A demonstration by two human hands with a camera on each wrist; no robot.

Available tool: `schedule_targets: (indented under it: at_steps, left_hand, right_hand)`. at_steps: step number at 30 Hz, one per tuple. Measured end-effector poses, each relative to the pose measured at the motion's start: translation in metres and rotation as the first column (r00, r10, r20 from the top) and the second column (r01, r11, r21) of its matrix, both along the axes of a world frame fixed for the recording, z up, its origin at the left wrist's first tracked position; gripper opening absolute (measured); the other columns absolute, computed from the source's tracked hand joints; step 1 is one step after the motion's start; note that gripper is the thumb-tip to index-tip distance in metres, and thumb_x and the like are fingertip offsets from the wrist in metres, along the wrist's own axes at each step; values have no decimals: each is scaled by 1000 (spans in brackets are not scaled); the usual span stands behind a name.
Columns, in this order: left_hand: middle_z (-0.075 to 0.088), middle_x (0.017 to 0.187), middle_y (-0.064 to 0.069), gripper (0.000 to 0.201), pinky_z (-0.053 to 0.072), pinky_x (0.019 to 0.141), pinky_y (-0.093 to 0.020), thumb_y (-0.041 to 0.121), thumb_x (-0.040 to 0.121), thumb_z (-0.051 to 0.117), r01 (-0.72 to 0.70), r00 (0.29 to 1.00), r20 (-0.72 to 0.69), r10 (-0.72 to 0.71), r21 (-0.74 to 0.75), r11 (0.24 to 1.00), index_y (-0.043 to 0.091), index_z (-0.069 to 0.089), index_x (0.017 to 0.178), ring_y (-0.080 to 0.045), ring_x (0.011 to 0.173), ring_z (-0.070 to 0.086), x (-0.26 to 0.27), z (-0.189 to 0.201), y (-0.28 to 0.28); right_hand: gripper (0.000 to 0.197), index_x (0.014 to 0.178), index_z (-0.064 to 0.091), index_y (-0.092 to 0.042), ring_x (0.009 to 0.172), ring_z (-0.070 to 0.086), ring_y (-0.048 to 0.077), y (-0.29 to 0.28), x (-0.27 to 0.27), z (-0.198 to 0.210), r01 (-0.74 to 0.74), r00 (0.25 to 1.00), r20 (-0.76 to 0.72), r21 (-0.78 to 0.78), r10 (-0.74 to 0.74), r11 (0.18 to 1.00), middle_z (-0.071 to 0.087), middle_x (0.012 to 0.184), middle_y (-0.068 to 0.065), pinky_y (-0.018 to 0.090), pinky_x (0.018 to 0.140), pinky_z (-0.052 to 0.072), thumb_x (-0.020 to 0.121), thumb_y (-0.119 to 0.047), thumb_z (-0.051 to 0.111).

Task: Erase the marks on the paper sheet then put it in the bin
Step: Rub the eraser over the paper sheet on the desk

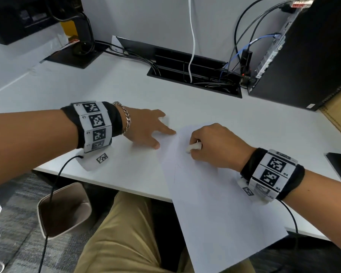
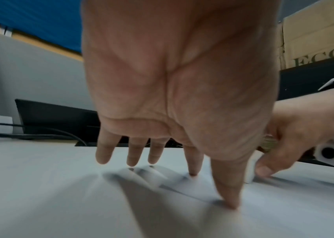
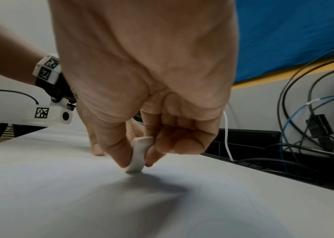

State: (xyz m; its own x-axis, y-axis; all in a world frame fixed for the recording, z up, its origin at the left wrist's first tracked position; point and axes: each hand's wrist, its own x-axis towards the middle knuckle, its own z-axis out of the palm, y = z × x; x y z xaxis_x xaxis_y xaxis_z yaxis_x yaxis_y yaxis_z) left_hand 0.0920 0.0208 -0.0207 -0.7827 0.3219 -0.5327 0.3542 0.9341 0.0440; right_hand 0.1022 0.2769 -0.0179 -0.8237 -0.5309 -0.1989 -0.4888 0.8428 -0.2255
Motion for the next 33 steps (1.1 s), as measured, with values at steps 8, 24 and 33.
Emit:
schedule_targets:
  at_steps: [8, 24, 33]
  left_hand:
    - [-23, 172, 10, 121, 5, 125, -68, 106, 60, 49, -92, 996, 17, 92, -29, 995, 65, -15, 154, -25, 160, -17, 25, -10, 10]
    - [-29, 170, 8, 125, 5, 121, -74, 111, 50, 45, -191, 981, 17, 194, -127, 973, 68, -16, 150, -43, 159, -12, 28, -6, 14]
    - [-31, 169, 10, 124, 5, 121, -74, 109, 53, 48, -217, 973, 45, 227, -166, 962, 70, -21, 148, -49, 157, -10, 29, 0, 20]
  right_hand:
    - [23, 103, 64, -29, 92, 58, 22, -12, -3, 4, -33, 998, -51, 121, 40, 992, 54, 91, -5, 31, 65, 42, 84, -41, 69]
    - [19, 95, 72, -19, 71, 66, 20, -62, -13, 0, -123, 991, -59, -59, 119, 991, 66, 76, -1, 39, 64, 60, 83, -31, 66]
    - [25, 108, 74, -21, 80, 64, 20, -54, -16, -6, -168, 980, -117, -55, 161, 984, 66, 84, -2, 31, 62, 51, 87, -31, 64]
